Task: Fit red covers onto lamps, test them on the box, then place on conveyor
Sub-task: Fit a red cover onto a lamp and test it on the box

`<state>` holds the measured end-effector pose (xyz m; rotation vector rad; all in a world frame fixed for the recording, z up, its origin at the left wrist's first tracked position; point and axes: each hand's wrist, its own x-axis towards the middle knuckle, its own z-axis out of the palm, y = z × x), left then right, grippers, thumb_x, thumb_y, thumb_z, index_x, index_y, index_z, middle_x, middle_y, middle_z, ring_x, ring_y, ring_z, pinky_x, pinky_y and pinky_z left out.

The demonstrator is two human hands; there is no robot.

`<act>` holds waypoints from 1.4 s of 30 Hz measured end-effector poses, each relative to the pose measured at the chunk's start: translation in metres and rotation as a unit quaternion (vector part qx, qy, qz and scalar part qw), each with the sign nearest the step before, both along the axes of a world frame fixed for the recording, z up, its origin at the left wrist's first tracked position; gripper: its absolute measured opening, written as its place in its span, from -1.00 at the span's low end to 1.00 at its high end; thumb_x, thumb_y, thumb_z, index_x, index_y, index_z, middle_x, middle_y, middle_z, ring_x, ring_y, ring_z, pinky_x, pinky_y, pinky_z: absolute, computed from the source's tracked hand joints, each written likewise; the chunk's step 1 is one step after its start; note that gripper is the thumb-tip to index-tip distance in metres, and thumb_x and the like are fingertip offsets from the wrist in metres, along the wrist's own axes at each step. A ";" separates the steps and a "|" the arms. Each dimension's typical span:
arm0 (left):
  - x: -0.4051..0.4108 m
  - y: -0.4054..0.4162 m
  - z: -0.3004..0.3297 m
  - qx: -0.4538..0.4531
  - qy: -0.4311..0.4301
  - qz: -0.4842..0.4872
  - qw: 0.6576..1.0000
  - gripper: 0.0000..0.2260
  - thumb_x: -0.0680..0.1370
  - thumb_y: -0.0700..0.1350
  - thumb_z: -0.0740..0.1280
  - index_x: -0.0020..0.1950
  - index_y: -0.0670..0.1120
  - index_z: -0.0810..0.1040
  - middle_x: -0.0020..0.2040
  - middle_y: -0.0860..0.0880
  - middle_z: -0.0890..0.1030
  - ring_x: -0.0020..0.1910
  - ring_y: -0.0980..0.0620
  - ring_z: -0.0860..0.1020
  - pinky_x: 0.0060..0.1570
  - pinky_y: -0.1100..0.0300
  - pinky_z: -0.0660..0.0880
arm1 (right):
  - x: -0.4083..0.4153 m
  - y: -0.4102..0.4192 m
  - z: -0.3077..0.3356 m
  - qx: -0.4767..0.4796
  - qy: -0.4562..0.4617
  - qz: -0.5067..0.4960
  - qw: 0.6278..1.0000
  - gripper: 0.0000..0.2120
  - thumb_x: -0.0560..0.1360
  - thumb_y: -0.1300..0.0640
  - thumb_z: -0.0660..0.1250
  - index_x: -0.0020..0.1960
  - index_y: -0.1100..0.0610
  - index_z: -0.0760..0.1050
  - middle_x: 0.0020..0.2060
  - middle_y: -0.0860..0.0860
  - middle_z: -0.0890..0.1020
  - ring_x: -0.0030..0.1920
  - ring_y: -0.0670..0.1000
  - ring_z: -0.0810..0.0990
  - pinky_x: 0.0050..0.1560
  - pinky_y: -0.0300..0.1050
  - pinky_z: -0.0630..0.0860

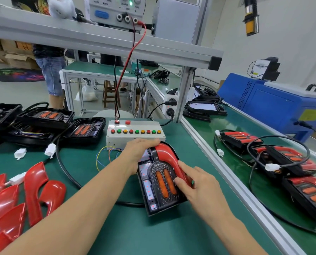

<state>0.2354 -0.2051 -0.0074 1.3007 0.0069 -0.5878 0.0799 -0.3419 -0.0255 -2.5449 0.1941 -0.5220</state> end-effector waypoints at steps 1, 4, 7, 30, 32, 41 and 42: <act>0.000 0.001 0.000 0.011 -0.011 0.008 1.000 -0.66 0.38 -0.18 0.52 0.10 -0.18 0.53 0.02 -0.25 0.65 -0.18 -0.16 0.62 -0.11 -0.02 0.60 | -0.001 0.000 -0.001 0.004 0.000 -0.003 1.000 -0.60 0.54 -0.08 0.32 0.37 -0.23 0.42 -0.22 -0.11 0.50 -0.20 -0.13 0.47 -0.12 -0.17 0.43; 0.001 0.005 0.000 0.019 -0.029 -0.003 0.999 -0.63 0.37 -0.18 0.53 0.13 -0.21 0.57 -0.03 -0.22 0.67 -0.23 -0.11 0.65 -0.28 0.08 0.62 | -0.002 -0.003 -0.004 0.047 0.003 -0.007 0.999 -0.59 0.50 -0.09 0.38 0.32 -0.30 0.42 -0.12 -0.18 0.47 -0.14 -0.21 0.47 -0.15 -0.40 0.36; 0.002 0.008 0.001 0.008 -0.032 -0.022 0.999 -0.71 0.40 -0.18 0.50 0.09 -0.20 0.62 -0.10 -0.19 0.69 -0.30 -0.06 0.67 -0.36 0.14 0.61 | 0.000 -0.007 -0.003 0.220 0.042 -0.002 0.975 -0.61 0.46 -0.01 0.45 0.22 -0.23 0.41 0.08 -0.24 0.50 0.01 -0.35 0.49 -0.05 -0.48 0.40; 0.000 0.012 0.002 0.002 -0.008 -0.036 0.999 -0.77 0.40 -0.23 0.48 0.02 -0.23 0.58 -0.25 -0.19 0.65 -0.39 -0.09 0.62 -0.37 0.11 0.58 | 0.012 -0.012 0.004 0.438 0.164 0.057 0.882 -0.77 0.42 0.23 0.49 0.07 0.17 0.63 -0.11 0.08 0.73 -0.10 0.08 0.72 -0.14 -0.19 0.60; 0.001 0.015 0.000 0.012 -0.007 -0.037 0.999 -0.76 0.40 -0.20 0.49 0.02 -0.23 0.59 -0.20 -0.20 0.66 -0.35 -0.10 0.63 -0.31 0.10 0.60 | 0.015 -0.011 0.005 0.427 0.170 0.059 0.886 -0.76 0.43 0.19 0.48 0.09 0.16 0.61 -0.12 0.05 0.73 -0.12 0.05 0.72 -0.19 -0.25 0.59; 0.002 0.022 -0.008 0.134 -0.102 -0.011 0.986 -0.76 0.49 -0.05 0.43 0.03 -0.20 0.61 -0.03 -0.16 0.65 -0.03 -0.12 0.59 0.01 0.06 0.53 | 0.044 0.013 0.008 0.385 0.140 0.070 0.910 -0.70 0.62 0.09 0.25 0.32 -0.11 0.43 0.03 -0.07 0.70 -0.05 -0.04 0.71 0.01 -0.08 0.63; 0.001 0.025 -0.008 0.169 -0.135 -0.009 0.976 -0.80 0.52 -0.06 0.40 0.04 -0.17 0.61 0.00 -0.12 0.63 0.02 -0.08 0.56 0.01 0.10 0.48 | 0.046 0.015 0.007 0.373 0.143 0.067 0.914 -0.69 0.62 0.09 0.25 0.35 -0.08 0.43 0.05 -0.05 0.69 -0.05 -0.04 0.70 0.04 -0.07 0.62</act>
